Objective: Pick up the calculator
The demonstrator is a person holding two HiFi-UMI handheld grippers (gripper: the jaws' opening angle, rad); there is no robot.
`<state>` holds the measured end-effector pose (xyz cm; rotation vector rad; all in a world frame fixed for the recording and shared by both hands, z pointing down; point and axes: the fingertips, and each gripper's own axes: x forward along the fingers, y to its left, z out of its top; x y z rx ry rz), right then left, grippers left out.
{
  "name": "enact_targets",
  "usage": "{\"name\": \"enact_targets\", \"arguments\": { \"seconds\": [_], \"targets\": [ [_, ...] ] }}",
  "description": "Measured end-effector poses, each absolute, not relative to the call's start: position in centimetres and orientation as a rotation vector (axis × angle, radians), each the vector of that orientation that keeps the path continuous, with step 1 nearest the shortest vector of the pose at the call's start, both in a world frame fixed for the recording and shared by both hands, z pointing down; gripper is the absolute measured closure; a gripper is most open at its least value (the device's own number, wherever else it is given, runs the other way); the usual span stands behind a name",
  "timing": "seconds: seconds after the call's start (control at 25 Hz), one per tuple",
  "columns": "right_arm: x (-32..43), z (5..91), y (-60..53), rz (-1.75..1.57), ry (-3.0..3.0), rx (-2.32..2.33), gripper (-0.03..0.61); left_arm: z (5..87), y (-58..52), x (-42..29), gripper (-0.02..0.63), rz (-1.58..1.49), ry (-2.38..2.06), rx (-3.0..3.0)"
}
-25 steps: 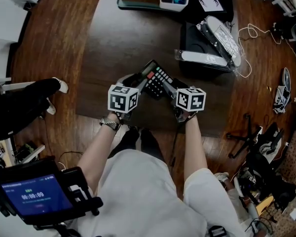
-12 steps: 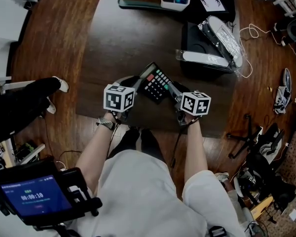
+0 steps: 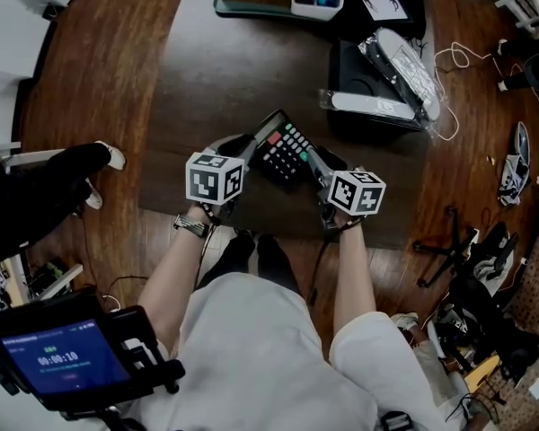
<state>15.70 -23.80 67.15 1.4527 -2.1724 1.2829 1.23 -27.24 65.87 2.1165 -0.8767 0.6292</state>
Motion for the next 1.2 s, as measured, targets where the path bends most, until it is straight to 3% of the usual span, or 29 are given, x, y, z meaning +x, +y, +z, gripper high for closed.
{"name": "enact_targets", "arguments": {
  "seconds": [1.2],
  "targets": [
    [17.1, 52.9, -25.0, 0.920, -2.370, 1.679, 0.465, 54.0, -28.6, 2.1, 0.535, 0.315, -0.919, 2.365]
  ]
}}
